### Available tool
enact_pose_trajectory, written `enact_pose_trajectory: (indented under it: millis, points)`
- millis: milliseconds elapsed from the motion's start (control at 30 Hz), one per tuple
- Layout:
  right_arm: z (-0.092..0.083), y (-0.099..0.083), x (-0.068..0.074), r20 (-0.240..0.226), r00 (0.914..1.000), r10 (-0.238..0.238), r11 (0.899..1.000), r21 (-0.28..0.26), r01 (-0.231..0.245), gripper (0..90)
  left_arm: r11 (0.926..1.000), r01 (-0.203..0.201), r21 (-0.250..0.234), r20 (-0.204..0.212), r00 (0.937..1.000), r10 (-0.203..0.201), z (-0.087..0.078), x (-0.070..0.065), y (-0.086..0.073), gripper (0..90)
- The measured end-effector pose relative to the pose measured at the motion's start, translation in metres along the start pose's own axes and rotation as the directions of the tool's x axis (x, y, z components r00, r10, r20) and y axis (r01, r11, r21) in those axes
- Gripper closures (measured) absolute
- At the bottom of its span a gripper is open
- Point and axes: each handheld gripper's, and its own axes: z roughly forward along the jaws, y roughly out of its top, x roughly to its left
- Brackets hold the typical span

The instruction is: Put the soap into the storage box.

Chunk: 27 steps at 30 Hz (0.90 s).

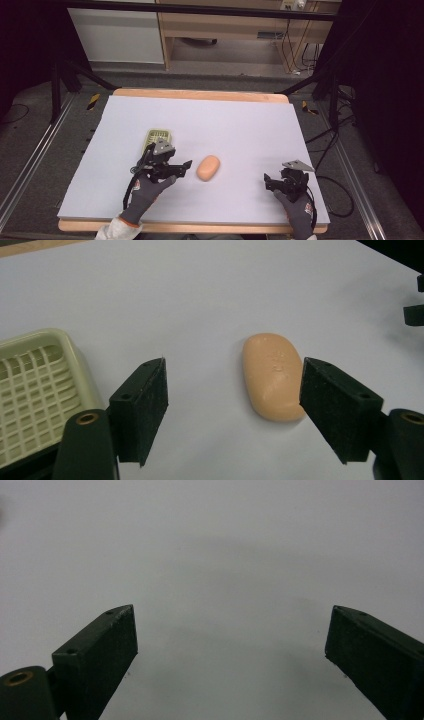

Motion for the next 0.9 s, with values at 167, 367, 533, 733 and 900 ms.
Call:
enact_pose_trajectory:
  millis: [167,367,533,733,900]
  points:
    - [0.0,0.0,0.0,-0.002,1.0,0.001,1.0,0.002,-0.001,6.9,1.0,-0.006,0.003,0.01,0.9999,0.006,0.005,-0.005,0.003,26.8]
    - [0.001,0.0,0.0,0.001,1.0,-0.005,1.0,0.004,0.005,6.9,0.9995,-0.025,0.017,0.018,0.9995,0.025,0.012,-0.011,0.007,26.8]
    - [0.001,0.0,0.0,0.003,1.0,-0.002,1.0,0.008,0.002,6.9,0.999,-0.03,0.032,0.028,0.9992,0.029,0.018,-0.015,0.009,26.8]
    - [0.002,0.001,0.002,0.006,1.0,-0.004,1.0,0.011,0.004,6.9,0.9982,-0.041,0.045,0.033,0.9987,0.039,0.024,-0.018,0.009,26.7]
    - [0.002,0.001,0.001,0.007,1.0,-0.006,1.0,0.013,0.006,6.8,0.9977,-0.044,0.053,0.04,0.9984,0.042,0.028,-0.021,0.009,26.7]
